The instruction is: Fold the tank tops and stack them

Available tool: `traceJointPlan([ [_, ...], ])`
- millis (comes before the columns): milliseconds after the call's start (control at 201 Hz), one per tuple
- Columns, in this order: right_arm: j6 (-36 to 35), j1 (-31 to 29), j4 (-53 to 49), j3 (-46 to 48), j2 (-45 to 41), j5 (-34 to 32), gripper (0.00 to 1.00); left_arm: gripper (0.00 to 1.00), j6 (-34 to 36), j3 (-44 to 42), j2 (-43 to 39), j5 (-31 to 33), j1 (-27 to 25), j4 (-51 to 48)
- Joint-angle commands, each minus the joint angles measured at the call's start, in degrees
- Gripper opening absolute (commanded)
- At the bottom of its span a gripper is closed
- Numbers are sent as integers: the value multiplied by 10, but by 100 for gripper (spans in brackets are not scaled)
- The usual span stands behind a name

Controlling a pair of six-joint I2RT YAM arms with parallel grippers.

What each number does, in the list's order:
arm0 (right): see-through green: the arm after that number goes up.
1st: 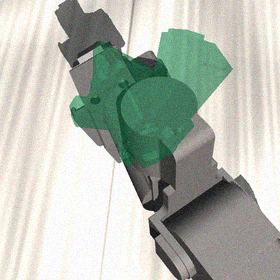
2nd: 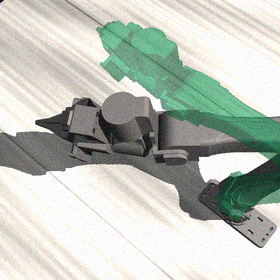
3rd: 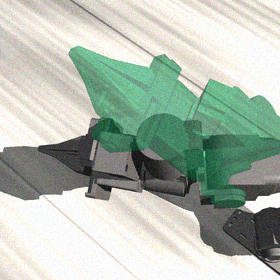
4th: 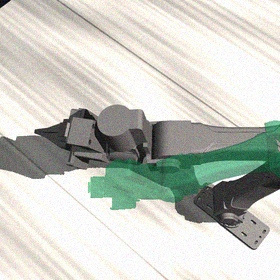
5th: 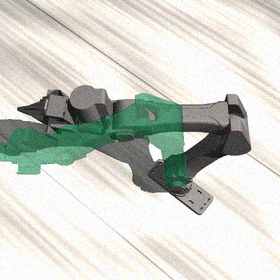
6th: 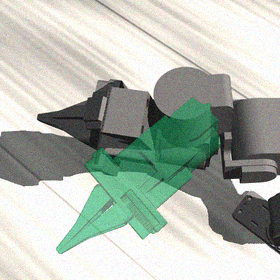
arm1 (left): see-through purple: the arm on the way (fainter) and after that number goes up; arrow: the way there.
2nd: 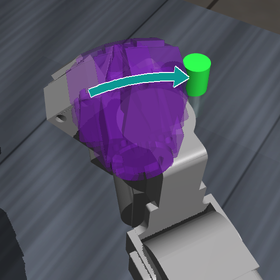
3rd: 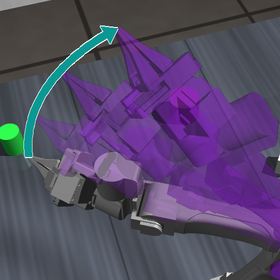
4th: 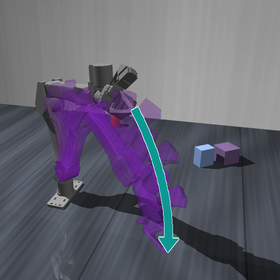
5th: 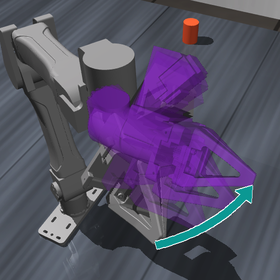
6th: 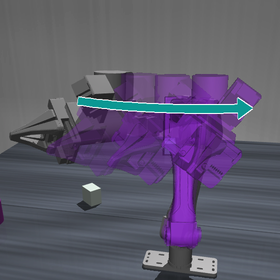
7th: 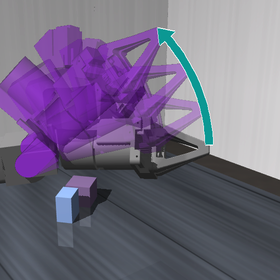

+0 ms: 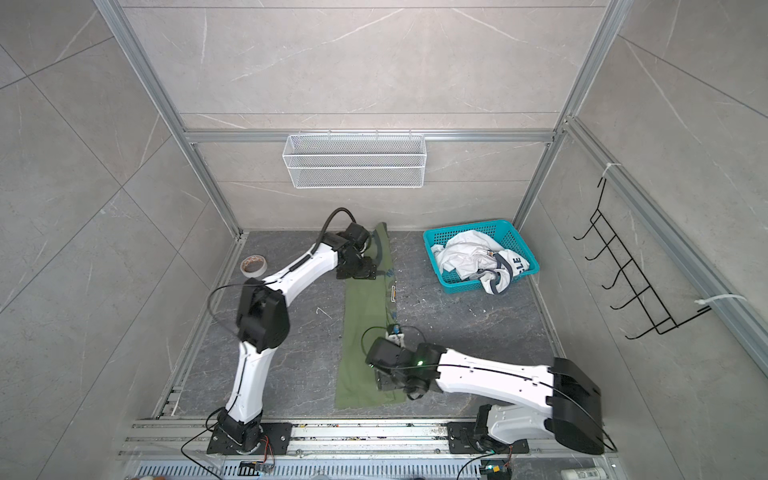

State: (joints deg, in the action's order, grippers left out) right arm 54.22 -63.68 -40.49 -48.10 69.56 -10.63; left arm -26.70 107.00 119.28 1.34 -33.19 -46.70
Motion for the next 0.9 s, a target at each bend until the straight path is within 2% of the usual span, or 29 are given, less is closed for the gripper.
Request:
traceJointPlan([
  [0, -12, 52, -17, 55, -45, 36, 72, 88, -74, -155, -192, 5, -1, 72],
  [100, -13, 101, 5, 99, -82, 85, 70, 86, -112, -306, -309, -1, -1, 97],
  [194, -12, 140, 53, 147, -103, 151, 67, 84, -147, -431, -402, -33, -4, 105],
  [299, 1, 159, 113, 193, -108, 207, 62, 80, -192, -542, -473, -67, -20, 95],
  [383, 13, 159, 146, 214, -103, 228, 60, 77, -241, -611, -513, -87, -57, 96],
  [627, 32, 159, 200, 242, -74, 270, 52, 69, -400, -727, -574, -105, -178, 139],
  [891, 55, 158, 215, 272, -79, 291, 47, 66, -451, -750, -545, -128, -258, 170],
])
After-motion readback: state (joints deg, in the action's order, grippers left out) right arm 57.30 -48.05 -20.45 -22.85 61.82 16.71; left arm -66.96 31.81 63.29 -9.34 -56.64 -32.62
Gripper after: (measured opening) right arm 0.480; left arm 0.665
